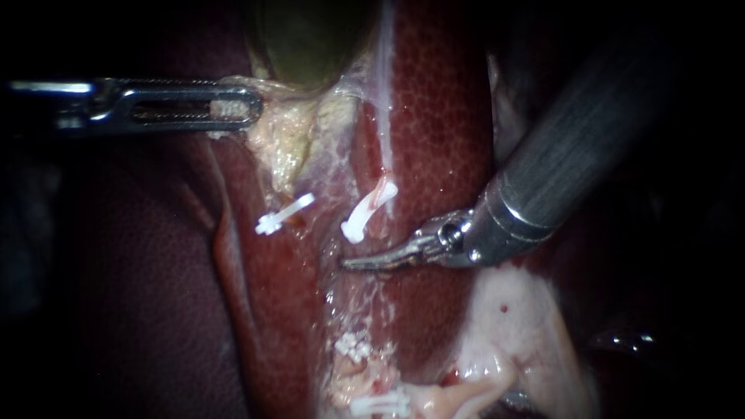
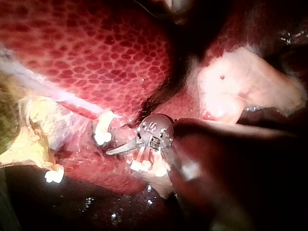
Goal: Go back from the cut right tube
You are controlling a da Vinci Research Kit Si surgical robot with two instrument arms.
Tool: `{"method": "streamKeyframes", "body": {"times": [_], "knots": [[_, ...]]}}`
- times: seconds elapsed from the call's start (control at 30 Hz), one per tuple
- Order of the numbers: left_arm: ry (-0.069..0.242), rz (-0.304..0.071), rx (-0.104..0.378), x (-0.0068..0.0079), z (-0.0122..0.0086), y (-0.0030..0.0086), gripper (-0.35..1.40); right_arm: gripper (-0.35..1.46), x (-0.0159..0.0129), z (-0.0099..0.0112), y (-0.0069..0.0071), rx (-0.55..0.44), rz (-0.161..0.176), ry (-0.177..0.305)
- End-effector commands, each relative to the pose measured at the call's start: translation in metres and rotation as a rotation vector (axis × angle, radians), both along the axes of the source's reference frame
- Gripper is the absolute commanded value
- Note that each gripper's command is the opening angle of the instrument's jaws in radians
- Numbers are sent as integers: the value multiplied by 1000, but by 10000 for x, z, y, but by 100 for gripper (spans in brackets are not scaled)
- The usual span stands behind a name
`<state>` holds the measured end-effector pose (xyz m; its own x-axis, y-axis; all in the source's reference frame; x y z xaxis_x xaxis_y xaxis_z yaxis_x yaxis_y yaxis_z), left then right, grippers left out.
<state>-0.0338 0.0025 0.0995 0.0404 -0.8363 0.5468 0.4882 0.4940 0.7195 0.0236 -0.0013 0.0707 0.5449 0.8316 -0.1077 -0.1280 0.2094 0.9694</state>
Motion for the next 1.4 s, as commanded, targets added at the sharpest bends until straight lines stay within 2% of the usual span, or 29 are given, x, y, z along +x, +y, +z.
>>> {"method": "streamKeyframes", "body": {"times": [0.03,0.47,0.57,0.6,0.63,0.67,0.73,0.77,0.83,0.93,1.27,1.4], "knots": [[0,0,0,0,0,0,-35,-35,0,1,-1,-1,0,0],[0,0,0,0,0,0,-35,-35,2,1,-7,14,-3,-3],[0,0,0,0,0,0,-35,-35,2,1,-9,61,-3,-16],[0,0,0,0,0,0,-35,14,1,1,-11,65,-1,-5],[0,0,0,1,0,0,-35,52,1,1,-13,67,8,7],[0,0,0,1,0,0,-35,77,2,1,-15,71,15,22],[0,0,0,1,0,-1,-35,114,4,0,-23,44,44,58],[0,0,0,1,0,-1,-35,128,6,0,-27,31,63,61],[0,0,0,1,0,-1,-35,140,10,1,-34,7,92,60],[0,0,0,1,0,-1,-35,141,14,1,-39,3,96,58],[0,0,-1,1,0,-1,-35,143,12,0,-36,-21,91,72],[0,0,-1,1,0,-1,-35,143,7,-1,-37,-101,69,118]]}}
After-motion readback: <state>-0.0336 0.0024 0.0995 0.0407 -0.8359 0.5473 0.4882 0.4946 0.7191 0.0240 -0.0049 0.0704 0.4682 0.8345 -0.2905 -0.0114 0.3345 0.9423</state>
